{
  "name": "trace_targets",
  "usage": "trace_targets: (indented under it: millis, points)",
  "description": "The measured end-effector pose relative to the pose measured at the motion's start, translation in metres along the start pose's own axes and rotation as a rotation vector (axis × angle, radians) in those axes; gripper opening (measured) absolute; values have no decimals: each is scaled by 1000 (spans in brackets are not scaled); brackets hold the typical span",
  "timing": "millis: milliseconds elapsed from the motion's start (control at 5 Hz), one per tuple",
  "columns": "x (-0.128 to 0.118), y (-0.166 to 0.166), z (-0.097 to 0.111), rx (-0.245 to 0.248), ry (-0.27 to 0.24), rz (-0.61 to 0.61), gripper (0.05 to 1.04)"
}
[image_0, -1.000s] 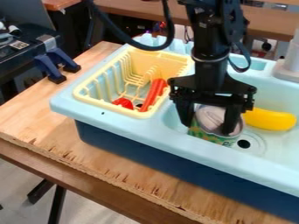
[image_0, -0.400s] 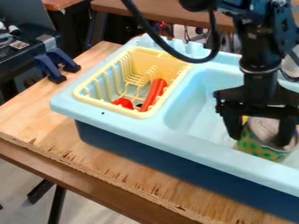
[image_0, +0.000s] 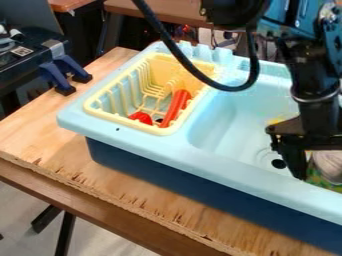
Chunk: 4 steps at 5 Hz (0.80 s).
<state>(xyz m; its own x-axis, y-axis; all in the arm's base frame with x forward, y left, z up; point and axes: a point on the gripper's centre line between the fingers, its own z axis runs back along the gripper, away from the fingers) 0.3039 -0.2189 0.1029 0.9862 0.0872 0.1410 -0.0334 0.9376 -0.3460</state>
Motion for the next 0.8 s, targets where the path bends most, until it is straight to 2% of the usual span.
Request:
trace_targets:
  millis: [200, 400, 600, 800]
  points:
    - [-3, -2, -1, -39, -17, -4, 1001]
    - [-9, -3, 6, 35, 0, -13, 1001]
    - [-17, -3, 26, 188, -21, -80, 1001]
    - [-27, -21, 52, 227, -61, -170, 1001]
